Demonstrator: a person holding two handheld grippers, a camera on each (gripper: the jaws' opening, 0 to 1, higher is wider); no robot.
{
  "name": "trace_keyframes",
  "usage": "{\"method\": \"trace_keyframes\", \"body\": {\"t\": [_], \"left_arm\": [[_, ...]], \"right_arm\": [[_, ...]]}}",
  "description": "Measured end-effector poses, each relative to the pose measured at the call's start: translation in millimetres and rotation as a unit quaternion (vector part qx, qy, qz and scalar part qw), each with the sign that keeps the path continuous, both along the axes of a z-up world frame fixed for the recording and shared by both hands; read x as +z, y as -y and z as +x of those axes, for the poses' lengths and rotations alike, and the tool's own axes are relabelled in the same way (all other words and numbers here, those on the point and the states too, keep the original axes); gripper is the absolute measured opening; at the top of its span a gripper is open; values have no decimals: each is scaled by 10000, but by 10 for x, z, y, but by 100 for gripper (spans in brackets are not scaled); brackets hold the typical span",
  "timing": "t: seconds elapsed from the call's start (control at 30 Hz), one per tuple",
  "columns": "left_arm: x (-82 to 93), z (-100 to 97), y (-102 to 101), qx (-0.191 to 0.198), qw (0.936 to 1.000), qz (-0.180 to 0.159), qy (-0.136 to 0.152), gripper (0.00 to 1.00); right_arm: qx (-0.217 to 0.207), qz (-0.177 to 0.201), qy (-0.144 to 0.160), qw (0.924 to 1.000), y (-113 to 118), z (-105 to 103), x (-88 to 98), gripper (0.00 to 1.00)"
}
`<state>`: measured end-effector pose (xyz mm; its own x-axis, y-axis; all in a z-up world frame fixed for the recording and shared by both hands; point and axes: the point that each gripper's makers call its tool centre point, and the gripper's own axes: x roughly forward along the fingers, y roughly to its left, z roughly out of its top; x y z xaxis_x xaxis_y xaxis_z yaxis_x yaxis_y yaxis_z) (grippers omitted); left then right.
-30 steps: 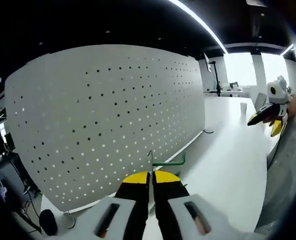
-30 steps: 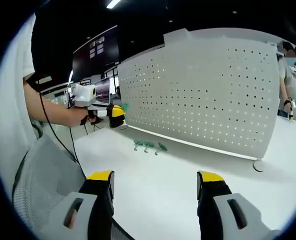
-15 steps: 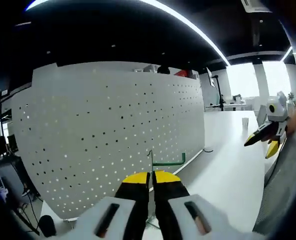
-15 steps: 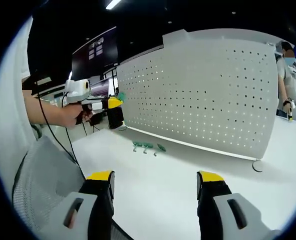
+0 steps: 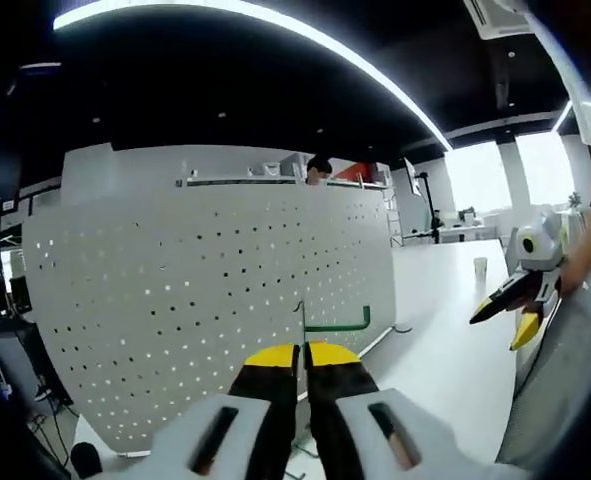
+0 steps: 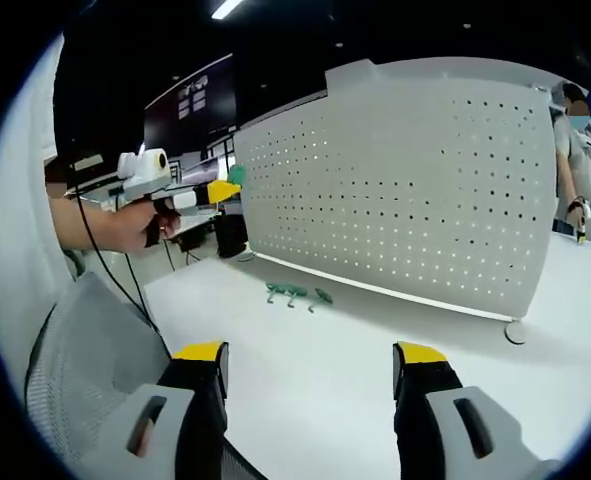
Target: Insert the hook assembly into the mounting plate slot until the hook locks in place.
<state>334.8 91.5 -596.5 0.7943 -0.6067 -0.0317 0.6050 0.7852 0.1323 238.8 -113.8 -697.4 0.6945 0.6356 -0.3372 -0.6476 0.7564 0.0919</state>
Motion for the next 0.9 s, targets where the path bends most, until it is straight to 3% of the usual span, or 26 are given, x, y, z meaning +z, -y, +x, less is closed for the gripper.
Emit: {"method": "trace_keyframes", "body": {"t": [0.2, 0.73, 0.9], "left_arm": [[114, -46, 9, 41, 9999, -90, 108, 2], [56, -52, 72, -4, 10000, -81, 16, 2], [60, -44, 82, -4, 10000, -85, 18, 2]], "right_arm": [[3, 5, 4, 10000, 1, 0, -1, 64], [-34, 13, 116, 9999, 13, 15, 54, 63], [-49, 85, 355, 9993, 16, 29, 171, 64]]}}
